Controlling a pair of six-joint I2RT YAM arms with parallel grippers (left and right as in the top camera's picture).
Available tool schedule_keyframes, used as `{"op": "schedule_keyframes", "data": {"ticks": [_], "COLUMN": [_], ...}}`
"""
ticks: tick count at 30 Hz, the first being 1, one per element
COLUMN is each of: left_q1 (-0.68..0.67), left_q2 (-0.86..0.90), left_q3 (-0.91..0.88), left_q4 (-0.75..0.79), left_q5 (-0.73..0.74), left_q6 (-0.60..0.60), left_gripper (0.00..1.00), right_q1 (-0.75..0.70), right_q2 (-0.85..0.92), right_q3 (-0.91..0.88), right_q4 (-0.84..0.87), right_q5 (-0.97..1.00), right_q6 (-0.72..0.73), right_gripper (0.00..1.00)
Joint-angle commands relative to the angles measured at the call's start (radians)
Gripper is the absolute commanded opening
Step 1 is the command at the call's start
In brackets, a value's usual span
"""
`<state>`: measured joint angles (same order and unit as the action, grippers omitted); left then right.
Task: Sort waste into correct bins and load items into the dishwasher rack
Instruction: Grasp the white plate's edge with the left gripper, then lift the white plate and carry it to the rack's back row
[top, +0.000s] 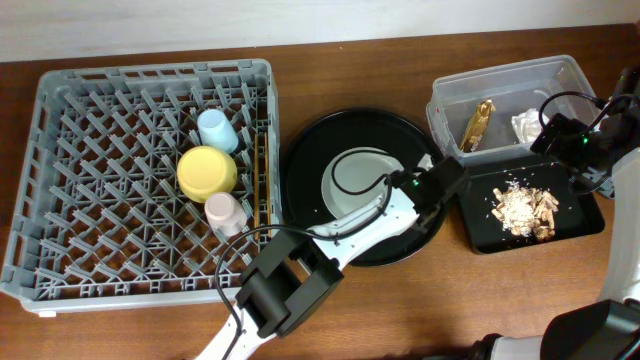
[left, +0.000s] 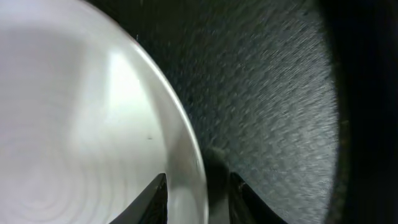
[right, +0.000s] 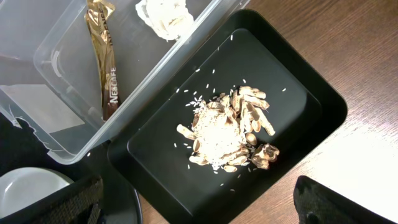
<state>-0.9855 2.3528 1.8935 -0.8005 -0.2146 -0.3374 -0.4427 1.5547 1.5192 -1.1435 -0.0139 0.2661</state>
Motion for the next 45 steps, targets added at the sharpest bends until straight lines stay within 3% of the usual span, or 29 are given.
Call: {"op": "schedule_keyframes", "data": {"ticks": [1, 5, 7, 8, 13, 21, 26, 30, 36, 41, 45], "left_q1": [0.0, 0.0, 0.0, 0.0, 0.0, 0.023, 0.104, 0.26, 0.679, 0.899, 0.979], "left_q2": [0.005, 0.005, 0.005, 0.005, -0.006, -0.187, -0.322, -0.412, -0.417, -0.318, -0.225], "left_q3": [-0.066, -0.113, -0.121, -0.119, -0.045, 0.253, 0.4, 0.434, 0.431, 0.431, 0.431], "left_q4": [0.042, 0.089, 0.097, 0.098, 0.048, -0.229, -0.314, -0.325, -0.313, -0.222, -0.214], "left_q5": [-0.026, -0.026, -0.027, -0.027, -0.035, -0.039, 0.095, 0.304, 1.007, 1.482, 1.587], "left_q6": [-0.04, -0.04, -0.04, -0.04, -0.039, -0.024, 0.029, 0.04, 0.057, 0.085, 0.086], "left_gripper": [0.31, 0.3, 0.08, 0.01, 0.01, 0.01, 0.0, 0.0, 0.0, 0.0, 0.0], "right_q1": [-0.003, -0.003, -0.003, -0.003, -0.003, -0.003, -0.003, -0.003, -0.003, -0.003, -0.003], "right_q2": [-0.015, -0.015, -0.015, -0.015, -0.015, -0.015, -0.015, -0.015, -0.015, -0.015, -0.015], "right_q3": [0.005, 0.005, 0.005, 0.005, 0.005, 0.005, 0.005, 0.005, 0.005, 0.005, 0.005], "right_q4": [0.0, 0.0, 0.0, 0.0, 0.0, 0.0, 0.0, 0.0, 0.0, 0.0, 0.0], "right_q5": [-0.001, -0.001, -0.001, -0.001, -0.001, -0.001, -0.001, -0.001, -0.001, -0.001, -0.001], "right_q6": [0.009, 0.009, 0.009, 0.009, 0.009, 0.009, 0.009, 0.009, 0.009, 0.009, 0.009], "right_gripper": [0.99, 0.99, 0.99, 0.99, 0.99, 0.99, 0.99, 0.99, 0.99, 0.99, 0.99]}}
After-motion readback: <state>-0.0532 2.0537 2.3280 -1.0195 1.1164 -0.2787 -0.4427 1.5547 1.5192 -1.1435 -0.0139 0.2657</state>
